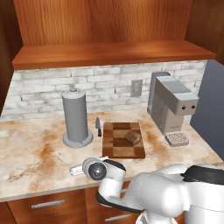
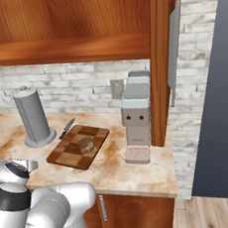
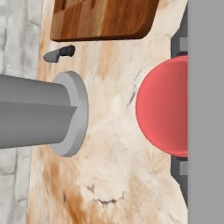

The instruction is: Pick the bread, place it on the cutting board, pick the jam, place it on the counter, and close the cabinet.

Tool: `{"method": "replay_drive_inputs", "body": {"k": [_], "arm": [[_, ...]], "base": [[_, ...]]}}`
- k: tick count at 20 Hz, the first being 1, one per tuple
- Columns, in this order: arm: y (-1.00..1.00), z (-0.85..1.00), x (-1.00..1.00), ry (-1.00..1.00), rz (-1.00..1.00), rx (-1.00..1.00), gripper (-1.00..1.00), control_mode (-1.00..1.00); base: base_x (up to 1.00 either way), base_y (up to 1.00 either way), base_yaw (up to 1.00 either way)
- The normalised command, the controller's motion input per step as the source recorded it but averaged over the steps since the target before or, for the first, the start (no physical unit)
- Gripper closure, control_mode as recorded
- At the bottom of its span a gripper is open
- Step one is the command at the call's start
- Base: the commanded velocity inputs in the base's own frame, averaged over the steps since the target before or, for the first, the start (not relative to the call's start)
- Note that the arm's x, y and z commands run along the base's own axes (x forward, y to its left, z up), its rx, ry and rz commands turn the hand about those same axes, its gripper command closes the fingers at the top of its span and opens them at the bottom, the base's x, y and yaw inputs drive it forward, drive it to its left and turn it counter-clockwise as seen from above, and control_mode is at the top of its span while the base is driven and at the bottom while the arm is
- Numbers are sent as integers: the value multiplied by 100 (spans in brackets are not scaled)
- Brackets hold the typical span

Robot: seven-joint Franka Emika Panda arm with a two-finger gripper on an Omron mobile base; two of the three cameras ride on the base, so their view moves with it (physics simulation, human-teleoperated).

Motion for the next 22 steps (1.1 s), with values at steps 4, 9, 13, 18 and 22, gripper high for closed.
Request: {"method": "replay_drive_inputs", "body": {"k": [4, 9, 13, 18, 22], "arm": [[0, 0, 0, 0, 0, 0, -100, -100], [0, 0, 0, 0, 0, 0, -100, -100], [0, 13, 0, 0, 0, 0, -100, -100], [0, 59, 1, -2, 0, 0, -100, -100], [0, 80, 0, -4, 0, 0, -100, -100]], "base": [[0, 0, 0], [0, 0, 0], [0, 0, 0], [0, 0, 0], [0, 0, 0]]}}
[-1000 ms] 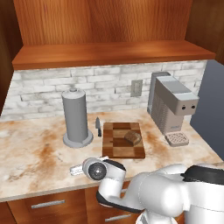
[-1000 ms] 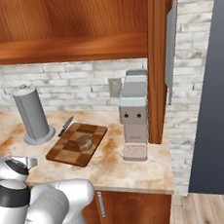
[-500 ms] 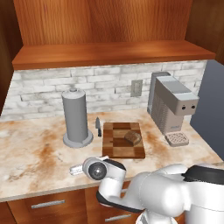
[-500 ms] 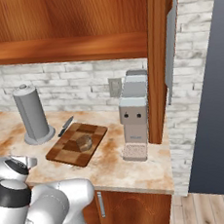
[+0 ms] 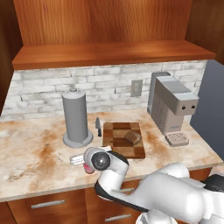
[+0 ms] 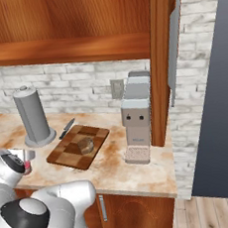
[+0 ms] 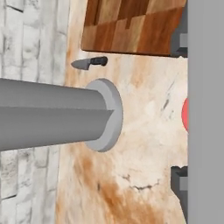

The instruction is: Pick the bread, place it on the cutting board, pick the jam, place it on the counter, and close the cabinet.

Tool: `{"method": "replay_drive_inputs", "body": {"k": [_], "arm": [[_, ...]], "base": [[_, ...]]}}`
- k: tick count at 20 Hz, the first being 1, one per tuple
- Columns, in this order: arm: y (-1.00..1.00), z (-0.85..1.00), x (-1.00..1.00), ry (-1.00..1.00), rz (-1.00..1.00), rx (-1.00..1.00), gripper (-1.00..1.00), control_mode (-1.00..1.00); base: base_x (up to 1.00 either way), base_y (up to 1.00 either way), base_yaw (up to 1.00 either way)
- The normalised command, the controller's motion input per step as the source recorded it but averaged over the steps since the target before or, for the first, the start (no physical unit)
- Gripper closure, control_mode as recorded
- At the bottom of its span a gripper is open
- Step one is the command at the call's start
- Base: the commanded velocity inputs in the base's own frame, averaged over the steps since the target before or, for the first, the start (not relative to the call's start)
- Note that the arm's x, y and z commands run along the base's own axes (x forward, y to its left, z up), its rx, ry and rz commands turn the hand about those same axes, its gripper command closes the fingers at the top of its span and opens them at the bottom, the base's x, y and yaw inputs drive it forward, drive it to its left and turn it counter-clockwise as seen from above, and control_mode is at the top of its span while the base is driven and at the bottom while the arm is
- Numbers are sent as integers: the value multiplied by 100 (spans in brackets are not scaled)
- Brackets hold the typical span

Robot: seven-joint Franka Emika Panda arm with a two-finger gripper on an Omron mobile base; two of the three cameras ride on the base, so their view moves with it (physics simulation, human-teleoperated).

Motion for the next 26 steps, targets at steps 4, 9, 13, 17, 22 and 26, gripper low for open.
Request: {"method": "replay_drive_inputs", "body": {"k": [4, 9, 13, 17, 22, 26], "arm": [[0, 73, -1, -4, 0, 0, -100, -100], [0, 67, -6, -3, 0, 0, -100, -100], [0, 63, -14, -3, 0, 0, -100, -100], [0, 58, -27, -6, 0, 0, -100, -100], [0, 59, -45, -11, 0, 0, -100, -100], [0, 61, -50, -11, 0, 0, -100, -100]], "base": [[0, 0, 0], [0, 0, 0], [0, 0, 0], [0, 0, 0], [0, 0, 0], [0, 0, 0]]}}
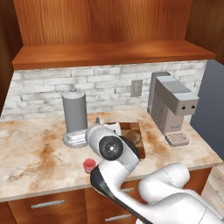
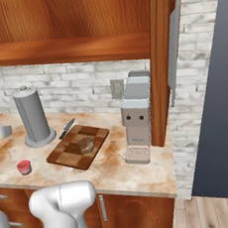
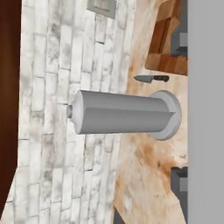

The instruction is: Pick the bread, place it on the cutting board, pick the jam, place it on the counter, and close the cabinet.

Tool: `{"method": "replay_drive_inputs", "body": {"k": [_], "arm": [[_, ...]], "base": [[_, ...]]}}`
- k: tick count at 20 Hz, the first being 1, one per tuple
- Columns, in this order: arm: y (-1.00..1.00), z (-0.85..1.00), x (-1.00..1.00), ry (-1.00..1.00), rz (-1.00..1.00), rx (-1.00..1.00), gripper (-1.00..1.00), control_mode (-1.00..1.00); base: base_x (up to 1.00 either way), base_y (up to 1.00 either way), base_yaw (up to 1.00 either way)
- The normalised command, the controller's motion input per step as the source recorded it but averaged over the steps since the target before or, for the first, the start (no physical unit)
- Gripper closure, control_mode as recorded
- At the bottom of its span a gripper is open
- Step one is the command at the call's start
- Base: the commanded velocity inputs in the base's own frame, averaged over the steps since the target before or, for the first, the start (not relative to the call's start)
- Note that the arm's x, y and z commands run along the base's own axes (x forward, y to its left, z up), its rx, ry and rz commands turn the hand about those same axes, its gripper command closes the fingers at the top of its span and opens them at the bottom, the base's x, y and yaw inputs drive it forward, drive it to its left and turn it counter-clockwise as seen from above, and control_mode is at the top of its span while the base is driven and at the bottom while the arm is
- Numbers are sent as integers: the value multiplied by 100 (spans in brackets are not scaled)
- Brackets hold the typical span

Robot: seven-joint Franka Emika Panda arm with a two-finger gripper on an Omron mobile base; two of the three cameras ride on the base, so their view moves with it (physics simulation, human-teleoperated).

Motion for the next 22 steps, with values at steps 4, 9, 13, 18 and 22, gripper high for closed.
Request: {"method": "replay_drive_inputs", "body": {"k": [4, 9, 13, 18, 22], "arm": [[0, 61, -53, -12, 0, 0, -100, -100], [0, 61, -53, -12, 0, 0, -100, -100], [0, 56, -60, -12, 0, 0, -100, -100], [0, 49, -66, -12, 0, 0, -100, -100], [0, 42, -65, -12, 0, 0, -100, -100]], "base": [[0, 0, 0], [0, 0, 0], [0, 0, 0], [0, 0, 0], [0, 0, 0]]}}
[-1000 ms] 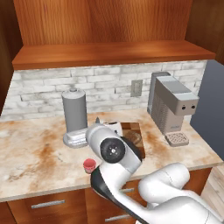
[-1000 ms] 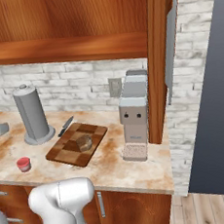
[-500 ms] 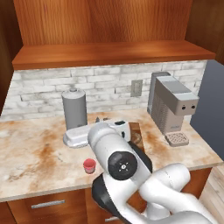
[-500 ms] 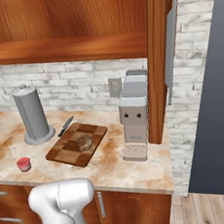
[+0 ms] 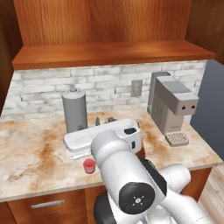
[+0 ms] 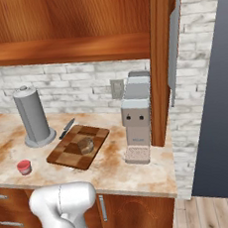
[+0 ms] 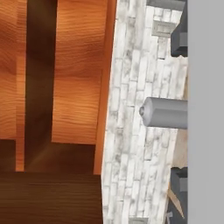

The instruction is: Pick the bread, place it on the cutting board, pick the jam, place it on the counter, and close the cabinet.

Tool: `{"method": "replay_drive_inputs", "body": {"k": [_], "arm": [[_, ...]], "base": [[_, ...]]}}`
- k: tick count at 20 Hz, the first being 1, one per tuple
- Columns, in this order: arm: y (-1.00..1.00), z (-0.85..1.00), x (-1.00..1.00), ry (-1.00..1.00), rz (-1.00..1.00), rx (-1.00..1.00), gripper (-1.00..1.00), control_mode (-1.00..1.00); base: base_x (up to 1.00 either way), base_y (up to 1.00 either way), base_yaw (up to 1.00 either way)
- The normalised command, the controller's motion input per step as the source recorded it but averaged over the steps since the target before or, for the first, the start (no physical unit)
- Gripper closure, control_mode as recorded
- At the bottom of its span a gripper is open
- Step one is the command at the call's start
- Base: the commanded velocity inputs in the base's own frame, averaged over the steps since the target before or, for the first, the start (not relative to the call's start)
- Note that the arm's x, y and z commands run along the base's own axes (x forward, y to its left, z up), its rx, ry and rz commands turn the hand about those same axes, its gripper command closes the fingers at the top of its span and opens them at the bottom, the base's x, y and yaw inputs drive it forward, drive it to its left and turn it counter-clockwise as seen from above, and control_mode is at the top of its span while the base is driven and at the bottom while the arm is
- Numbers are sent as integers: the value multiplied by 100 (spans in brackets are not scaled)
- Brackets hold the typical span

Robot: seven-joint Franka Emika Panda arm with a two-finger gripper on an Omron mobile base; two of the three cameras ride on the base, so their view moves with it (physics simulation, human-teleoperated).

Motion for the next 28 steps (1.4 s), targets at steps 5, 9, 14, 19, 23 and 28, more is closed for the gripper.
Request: {"method": "replay_drive_inputs", "body": {"k": [5, 9, 14, 19, 23, 28], "arm": [[1, 26, -65, -11, 0, 0, -100, -100], [14, 6, -47, -8, 1, 0, -100, -100], [22, 4, -39, -5, 2, -1, -100, -100], [15, 20, -42, -7, 2, 0, -100, -100], [18, 17, -42, -6, 1, 0, -100, -100], [22, 9, -37, -4, 2, 0, -100, -100]], "base": [[0, 0, 0], [0, 0, 0], [0, 0, 0], [0, 0, 0], [0, 0, 0], [0, 0, 0]]}}
